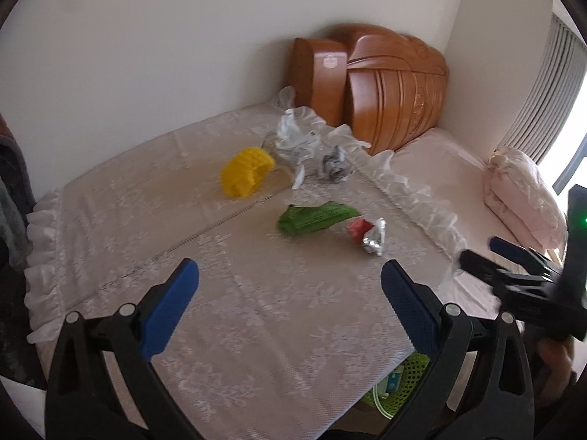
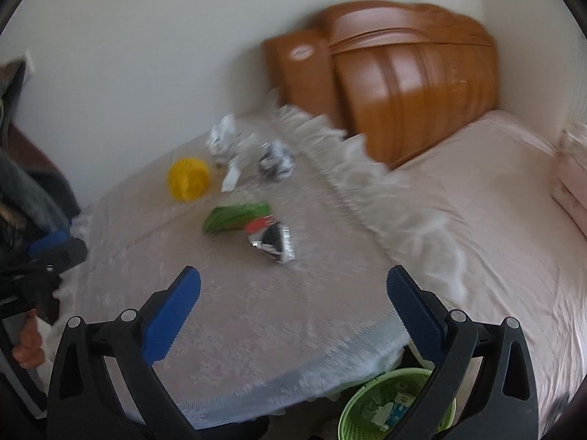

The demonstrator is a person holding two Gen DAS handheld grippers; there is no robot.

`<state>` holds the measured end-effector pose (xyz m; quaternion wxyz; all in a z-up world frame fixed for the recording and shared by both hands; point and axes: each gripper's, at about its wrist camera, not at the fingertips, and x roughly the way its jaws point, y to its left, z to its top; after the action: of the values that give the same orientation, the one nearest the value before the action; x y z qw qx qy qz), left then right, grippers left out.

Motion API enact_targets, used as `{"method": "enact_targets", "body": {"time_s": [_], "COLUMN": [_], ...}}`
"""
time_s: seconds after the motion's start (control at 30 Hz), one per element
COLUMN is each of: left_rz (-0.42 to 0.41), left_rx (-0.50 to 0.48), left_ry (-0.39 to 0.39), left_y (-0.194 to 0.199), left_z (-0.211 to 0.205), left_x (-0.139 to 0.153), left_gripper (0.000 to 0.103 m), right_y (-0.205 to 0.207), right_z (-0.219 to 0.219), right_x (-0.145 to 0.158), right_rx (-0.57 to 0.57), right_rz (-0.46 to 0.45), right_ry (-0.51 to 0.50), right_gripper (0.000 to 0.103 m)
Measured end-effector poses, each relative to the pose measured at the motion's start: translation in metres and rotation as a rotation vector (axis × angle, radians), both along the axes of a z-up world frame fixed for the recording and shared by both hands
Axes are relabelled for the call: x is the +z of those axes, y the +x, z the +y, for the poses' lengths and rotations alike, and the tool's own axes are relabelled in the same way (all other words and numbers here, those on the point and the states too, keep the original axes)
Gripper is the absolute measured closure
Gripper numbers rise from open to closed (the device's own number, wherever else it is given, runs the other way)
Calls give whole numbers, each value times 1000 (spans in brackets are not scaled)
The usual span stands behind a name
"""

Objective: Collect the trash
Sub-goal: 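Move both tools back over the bed toward the green bag and foil wrapper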

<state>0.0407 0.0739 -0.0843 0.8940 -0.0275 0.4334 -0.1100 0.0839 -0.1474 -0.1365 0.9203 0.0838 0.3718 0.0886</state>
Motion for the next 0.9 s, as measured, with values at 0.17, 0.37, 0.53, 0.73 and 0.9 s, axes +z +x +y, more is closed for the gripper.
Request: {"method": "enact_targets", "body": {"time_s": [0.17,0.37,0.53,0.73,0.9], "left_rz": [30,58,63,66,86], "left_rx": [-9,-51,-145,-294,-371], "left_ry": [11,21,47,81,106], "left_y": [9,24,39,68,102], "left_z": [9,11,-3,-27,-52], "left_x": [-11,-24,-35,-54,-76], "left_gripper": [8,8,8,8,8], "right_y": [56,100,111,100,74], "right_z": [30,54,52,30,9], "right_x": [-31,-63,-78,-72,-52], "right_rx": [60,63,59,28,-40], "right_rz": [51,128,191,181,162], "right_ry": [-44,-148,-157,-79,-33], "right_gripper": [2,4,60,63,63]}}
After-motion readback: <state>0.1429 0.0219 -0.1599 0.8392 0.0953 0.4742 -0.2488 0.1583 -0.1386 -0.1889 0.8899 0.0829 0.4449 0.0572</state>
